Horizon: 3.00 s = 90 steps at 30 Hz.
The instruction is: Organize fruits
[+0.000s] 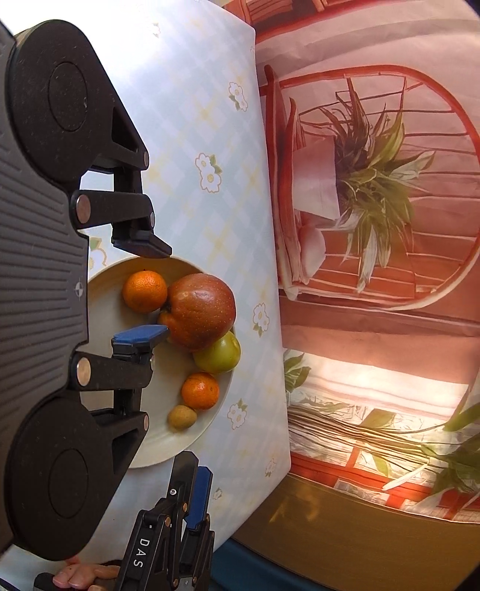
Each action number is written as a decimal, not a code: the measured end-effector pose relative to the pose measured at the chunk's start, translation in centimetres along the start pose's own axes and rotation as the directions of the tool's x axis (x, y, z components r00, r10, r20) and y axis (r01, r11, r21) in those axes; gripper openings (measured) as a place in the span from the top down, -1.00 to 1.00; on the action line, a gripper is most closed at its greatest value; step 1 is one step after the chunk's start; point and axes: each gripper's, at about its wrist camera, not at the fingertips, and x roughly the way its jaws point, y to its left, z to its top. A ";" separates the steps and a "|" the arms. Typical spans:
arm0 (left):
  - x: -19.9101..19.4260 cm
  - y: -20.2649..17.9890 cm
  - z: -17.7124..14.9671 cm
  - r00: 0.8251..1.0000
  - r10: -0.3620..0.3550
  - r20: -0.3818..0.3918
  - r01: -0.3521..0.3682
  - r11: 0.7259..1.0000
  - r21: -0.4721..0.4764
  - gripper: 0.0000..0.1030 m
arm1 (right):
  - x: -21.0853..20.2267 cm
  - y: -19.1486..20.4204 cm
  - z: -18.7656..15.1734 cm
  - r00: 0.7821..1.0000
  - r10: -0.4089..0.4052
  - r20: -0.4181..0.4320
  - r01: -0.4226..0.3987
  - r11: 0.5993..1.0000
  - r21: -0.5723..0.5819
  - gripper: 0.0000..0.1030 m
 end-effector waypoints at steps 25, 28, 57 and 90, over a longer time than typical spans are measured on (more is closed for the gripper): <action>-12.7 2.1 -8.4 0.994 0.091 0.065 -0.082 0.989 -0.125 0.17 | -8.9 8.0 -7.4 0.998 0.046 -0.044 -0.046 0.999 0.016 0.41; -12.9 1.8 -9.0 0.994 0.088 0.066 -0.078 0.987 -0.143 0.17 | -9.3 7.9 -8.1 0.997 0.053 -0.062 -0.051 0.998 0.035 0.40; -13.6 3.4 -10.1 0.986 0.157 0.052 -0.143 0.966 -0.215 0.15 | -6.6 13.5 -6.5 0.975 0.177 -0.133 -0.195 0.971 -0.138 0.19; -8.9 -1.9 -8.7 0.993 -0.114 -0.037 0.110 0.990 -0.089 0.09 | -6.2 4.8 -8.6 0.992 0.020 -0.122 -0.010 0.997 0.075 0.20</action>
